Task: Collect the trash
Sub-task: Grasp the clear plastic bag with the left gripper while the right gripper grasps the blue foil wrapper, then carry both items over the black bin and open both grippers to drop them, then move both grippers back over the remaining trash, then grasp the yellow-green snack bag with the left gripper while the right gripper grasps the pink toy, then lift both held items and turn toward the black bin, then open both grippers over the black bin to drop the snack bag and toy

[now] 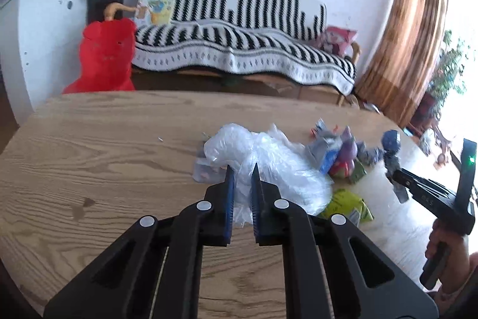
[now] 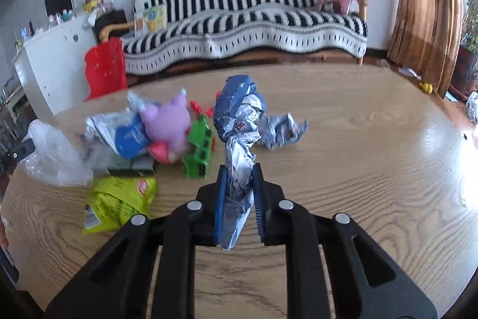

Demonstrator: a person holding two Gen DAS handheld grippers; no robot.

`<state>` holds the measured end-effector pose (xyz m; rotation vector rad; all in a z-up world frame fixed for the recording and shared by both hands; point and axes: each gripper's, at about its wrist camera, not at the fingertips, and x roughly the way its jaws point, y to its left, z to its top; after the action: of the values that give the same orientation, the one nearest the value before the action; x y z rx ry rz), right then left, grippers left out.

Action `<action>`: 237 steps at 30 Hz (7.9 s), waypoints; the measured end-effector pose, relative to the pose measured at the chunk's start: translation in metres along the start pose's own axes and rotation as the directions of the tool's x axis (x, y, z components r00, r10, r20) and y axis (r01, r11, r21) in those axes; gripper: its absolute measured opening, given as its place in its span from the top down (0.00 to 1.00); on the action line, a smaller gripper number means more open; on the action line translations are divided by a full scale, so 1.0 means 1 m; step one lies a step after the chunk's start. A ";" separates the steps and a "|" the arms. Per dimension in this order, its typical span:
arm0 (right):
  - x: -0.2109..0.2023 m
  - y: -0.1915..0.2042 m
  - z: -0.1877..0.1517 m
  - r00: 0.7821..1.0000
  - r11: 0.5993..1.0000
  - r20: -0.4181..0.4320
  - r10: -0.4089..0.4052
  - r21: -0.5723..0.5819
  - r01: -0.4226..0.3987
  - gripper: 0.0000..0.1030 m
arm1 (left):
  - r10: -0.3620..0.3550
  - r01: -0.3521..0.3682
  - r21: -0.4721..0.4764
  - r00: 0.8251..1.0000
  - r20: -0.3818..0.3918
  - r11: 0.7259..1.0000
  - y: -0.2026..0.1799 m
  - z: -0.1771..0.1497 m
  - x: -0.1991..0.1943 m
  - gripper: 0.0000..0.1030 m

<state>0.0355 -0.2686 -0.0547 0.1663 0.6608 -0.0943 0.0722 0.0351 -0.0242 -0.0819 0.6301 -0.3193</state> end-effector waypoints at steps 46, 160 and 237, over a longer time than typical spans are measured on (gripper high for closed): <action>-0.002 0.009 -0.001 0.998 0.998 -0.014 0.067 0.017 -0.067 0.83 | -0.014 0.014 0.011 1.000 -0.012 1.000 0.006 -0.007 -0.011 0.91; 0.012 0.014 -0.012 0.969 0.978 -0.131 0.208 0.004 -0.209 0.62 | -0.066 0.125 0.159 0.941 -0.333 0.979 -0.112 -0.041 0.090 0.55; -0.158 -0.302 -0.285 0.987 0.639 -0.088 0.132 0.769 -0.017 0.38 | -0.197 0.660 0.321 0.586 -0.786 0.680 -0.434 -0.256 0.025 0.48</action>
<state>-0.3025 -0.5077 -0.2162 1.0495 0.7165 -0.2886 -0.1764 -0.3784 -0.1706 0.5347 1.2587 -1.0968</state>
